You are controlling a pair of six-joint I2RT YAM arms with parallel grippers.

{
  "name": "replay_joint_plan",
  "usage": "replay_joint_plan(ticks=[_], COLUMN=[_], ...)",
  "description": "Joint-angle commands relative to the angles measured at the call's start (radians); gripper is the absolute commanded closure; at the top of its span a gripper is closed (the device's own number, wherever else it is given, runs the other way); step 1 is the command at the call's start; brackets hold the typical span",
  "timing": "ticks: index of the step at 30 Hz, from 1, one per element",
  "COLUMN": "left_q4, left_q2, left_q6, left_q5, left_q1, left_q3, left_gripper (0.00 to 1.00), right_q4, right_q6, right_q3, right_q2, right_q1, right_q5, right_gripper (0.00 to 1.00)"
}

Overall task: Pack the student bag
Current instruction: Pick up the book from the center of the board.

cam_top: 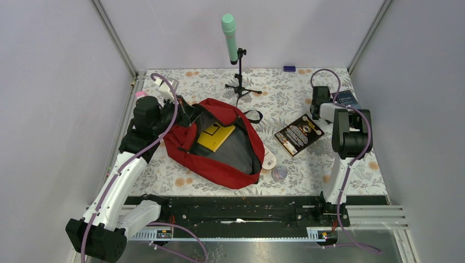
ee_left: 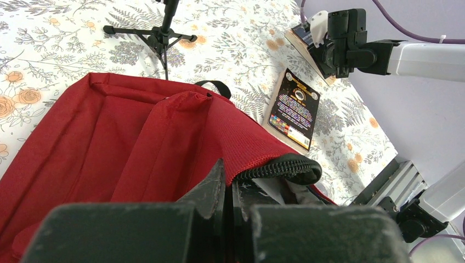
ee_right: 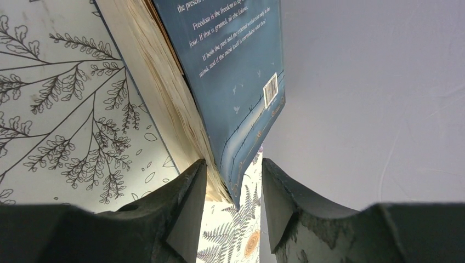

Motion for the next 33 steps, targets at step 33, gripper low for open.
replay_joint_plan(ticks=[33], left_q4=[0.127], left_q2=[-0.011], left_q6=[-0.022], left_q5=[0.042], left_q1=[0.02], left_q3=[0.005], left_gripper=[1.0], right_q4=[-0.016], right_q6=[0.02], right_q3=[0.018], right_q2=[0.061], right_q1=[-0.013], right_q5=[0.014], right_gripper=[0.83])
